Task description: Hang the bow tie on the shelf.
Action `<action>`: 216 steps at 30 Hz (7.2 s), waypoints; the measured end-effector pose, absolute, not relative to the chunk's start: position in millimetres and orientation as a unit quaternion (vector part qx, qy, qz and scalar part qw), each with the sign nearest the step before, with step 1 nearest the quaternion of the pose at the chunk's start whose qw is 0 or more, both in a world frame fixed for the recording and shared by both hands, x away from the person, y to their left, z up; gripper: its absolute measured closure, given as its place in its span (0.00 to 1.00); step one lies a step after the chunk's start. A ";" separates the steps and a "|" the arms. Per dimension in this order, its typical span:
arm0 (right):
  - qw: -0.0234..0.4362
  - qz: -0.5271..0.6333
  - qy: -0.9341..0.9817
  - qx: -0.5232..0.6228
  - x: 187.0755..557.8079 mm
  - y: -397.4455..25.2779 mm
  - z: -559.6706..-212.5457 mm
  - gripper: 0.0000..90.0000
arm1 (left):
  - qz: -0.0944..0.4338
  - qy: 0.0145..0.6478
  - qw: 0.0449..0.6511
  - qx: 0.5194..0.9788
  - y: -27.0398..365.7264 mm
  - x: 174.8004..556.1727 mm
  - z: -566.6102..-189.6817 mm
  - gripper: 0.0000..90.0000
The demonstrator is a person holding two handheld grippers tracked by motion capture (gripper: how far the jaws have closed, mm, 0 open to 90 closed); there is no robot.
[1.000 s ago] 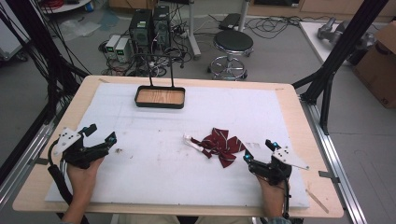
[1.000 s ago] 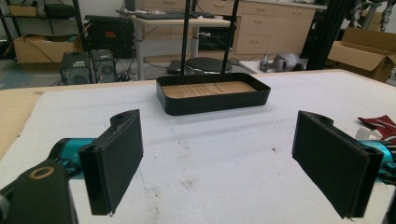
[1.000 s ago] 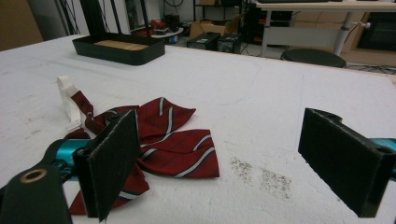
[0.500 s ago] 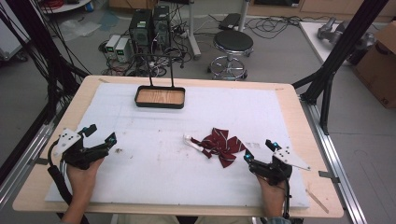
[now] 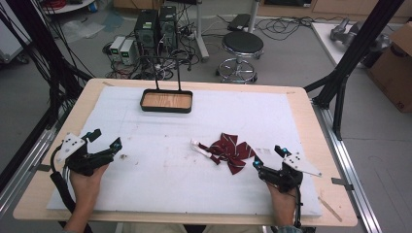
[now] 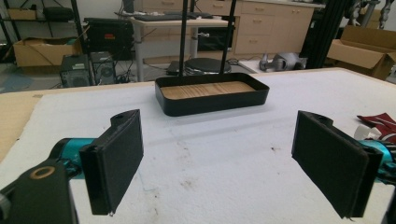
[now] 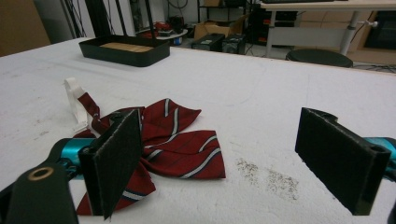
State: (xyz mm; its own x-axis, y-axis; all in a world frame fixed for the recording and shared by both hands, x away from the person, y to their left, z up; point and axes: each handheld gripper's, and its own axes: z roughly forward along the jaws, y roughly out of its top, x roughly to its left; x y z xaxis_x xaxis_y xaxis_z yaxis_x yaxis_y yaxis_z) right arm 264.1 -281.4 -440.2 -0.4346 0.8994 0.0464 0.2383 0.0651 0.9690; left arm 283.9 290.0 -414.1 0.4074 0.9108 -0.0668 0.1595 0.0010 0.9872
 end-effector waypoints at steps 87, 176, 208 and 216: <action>0.197 0.436 0.801 0.361 327.8 -186.5 -448.2 0.61 | 0.335 0.431 0.564 0.619 290.9 284.0 -413.9 0.19; 0.323 0.506 0.737 0.310 392.2 -132.2 -325.1 0.84 | 0.332 0.427 0.571 0.617 289.8 286.1 -414.5 0.19; 0.338 0.533 0.702 0.330 457.1 -104.4 -304.3 0.84 | 0.326 0.424 0.581 0.613 289.3 288.8 -414.9 0.19; 0.338 0.533 0.700 0.334 470.6 -94.3 -305.3 0.84 | 0.322 0.424 0.584 0.613 289.1 288.9 -414.8 0.19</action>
State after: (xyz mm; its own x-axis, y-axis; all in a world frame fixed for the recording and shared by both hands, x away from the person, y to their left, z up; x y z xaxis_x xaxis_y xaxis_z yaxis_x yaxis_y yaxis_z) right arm 470.6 -94.3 -305.3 -0.5485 0.8279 -0.1168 0.1077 0.2085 0.9721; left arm 288.9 289.1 -414.8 0.4331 0.8958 -0.0999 0.1424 0.0415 0.9889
